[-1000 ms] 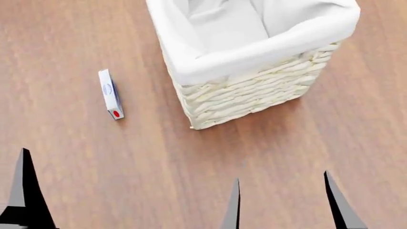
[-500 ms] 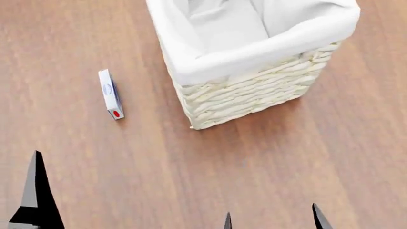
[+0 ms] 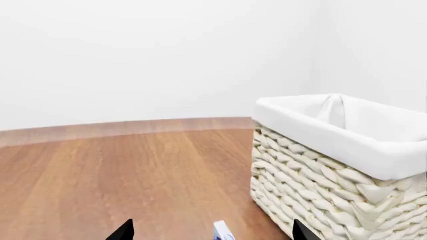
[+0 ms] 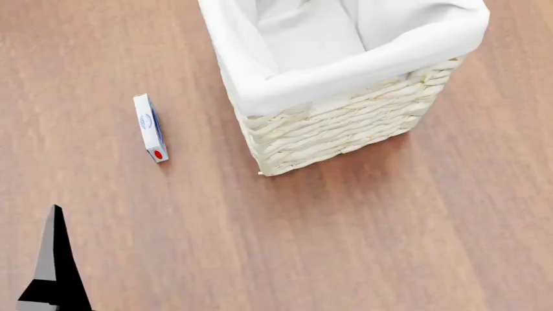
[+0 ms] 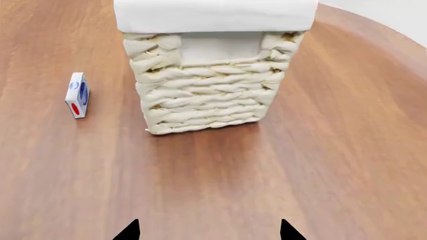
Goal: Pick up the alphabet soup and the cream cheese box, and put them in the basket.
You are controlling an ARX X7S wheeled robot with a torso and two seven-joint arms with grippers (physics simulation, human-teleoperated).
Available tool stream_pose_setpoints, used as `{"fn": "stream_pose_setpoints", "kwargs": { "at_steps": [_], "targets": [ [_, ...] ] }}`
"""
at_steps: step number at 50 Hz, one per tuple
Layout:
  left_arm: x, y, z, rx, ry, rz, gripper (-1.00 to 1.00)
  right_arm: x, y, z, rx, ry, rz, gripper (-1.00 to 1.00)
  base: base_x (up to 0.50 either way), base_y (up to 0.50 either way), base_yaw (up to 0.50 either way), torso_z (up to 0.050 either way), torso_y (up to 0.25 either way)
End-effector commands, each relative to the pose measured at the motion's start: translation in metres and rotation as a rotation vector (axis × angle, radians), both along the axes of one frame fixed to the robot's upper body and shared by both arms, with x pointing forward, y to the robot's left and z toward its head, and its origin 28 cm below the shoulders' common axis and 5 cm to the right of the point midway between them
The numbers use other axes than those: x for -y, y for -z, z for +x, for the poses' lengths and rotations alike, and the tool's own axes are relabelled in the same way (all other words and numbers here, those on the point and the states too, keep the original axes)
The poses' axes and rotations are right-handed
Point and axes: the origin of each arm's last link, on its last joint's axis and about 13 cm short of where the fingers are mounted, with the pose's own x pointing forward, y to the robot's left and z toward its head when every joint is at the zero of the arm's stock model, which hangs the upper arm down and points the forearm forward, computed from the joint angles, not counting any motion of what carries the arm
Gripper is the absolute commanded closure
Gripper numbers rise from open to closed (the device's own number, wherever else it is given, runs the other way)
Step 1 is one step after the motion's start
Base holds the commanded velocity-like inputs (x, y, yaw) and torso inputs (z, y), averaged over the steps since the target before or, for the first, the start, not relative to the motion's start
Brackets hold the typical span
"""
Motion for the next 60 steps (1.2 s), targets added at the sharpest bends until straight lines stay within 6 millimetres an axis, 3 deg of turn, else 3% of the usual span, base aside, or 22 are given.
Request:
{"fn": "stream_pose_setpoints", "kwargs": {
  "at_steps": [1,39,60],
  "targets": [
    [0.001,0.001,0.000,-0.006,0.004,-0.003,-1.00,0.001,0.002,-0.005,-0.083,0.001,0.027,-1.00,0.00,0.00,0.00,0.000,0.000],
    [0.001,0.004,0.000,-0.024,0.008,-0.007,-1.00,0.007,0.022,-0.016,-0.234,0.060,0.034,-1.00,0.00,0.00,0.00,0.000,0.000],
    [0.002,0.005,0.001,-0.030,0.001,-0.005,-1.00,0.010,0.028,-0.006,-0.224,0.085,0.038,-1.00,0.00,0.00,0.00,0.000,0.000]
  ]
}}
